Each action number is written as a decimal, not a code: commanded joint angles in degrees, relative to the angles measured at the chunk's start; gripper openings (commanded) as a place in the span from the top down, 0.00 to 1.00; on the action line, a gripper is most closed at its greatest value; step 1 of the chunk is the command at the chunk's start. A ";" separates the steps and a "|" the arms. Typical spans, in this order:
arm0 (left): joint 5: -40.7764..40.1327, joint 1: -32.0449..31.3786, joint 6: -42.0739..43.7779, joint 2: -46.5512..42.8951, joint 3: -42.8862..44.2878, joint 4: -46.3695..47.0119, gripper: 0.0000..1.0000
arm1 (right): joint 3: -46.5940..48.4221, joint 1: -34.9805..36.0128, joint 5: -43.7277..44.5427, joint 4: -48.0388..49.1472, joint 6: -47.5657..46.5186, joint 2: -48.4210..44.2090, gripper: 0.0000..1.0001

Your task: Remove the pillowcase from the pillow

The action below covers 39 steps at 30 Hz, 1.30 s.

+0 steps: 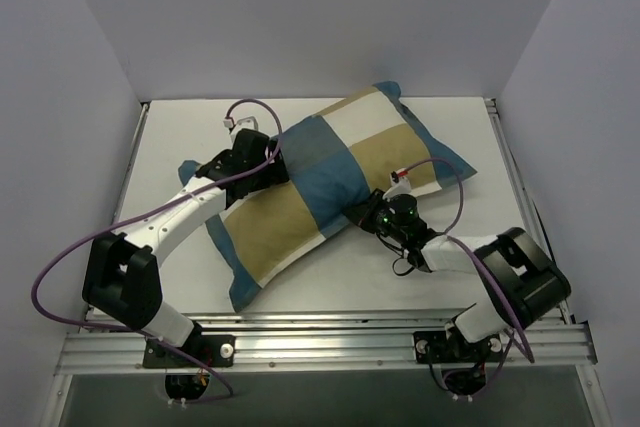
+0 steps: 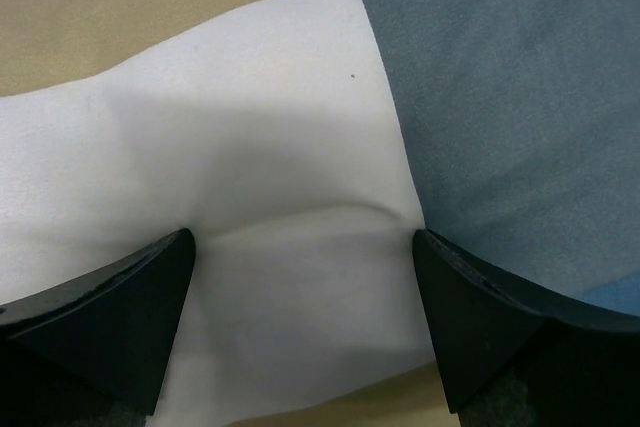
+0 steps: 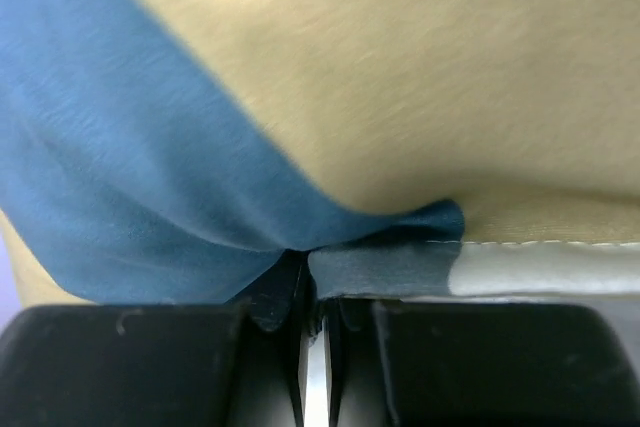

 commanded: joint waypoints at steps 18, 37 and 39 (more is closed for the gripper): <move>20.77 -14.95 -9.08 -7.14 4.85 -3.07 0.00 | 48.85 0.61 2.74 -61.60 -27.62 -21.25 1.00; 13.92 -3.44 -5.13 -28.86 -5.60 -16.96 0.06 | 49.40 6.32 13.61 -67.83 -28.94 -13.84 0.20; 14.80 -3.44 -4.86 -26.24 -5.43 -14.94 0.06 | 48.61 6.06 17.31 -70.30 -28.68 -15.78 0.16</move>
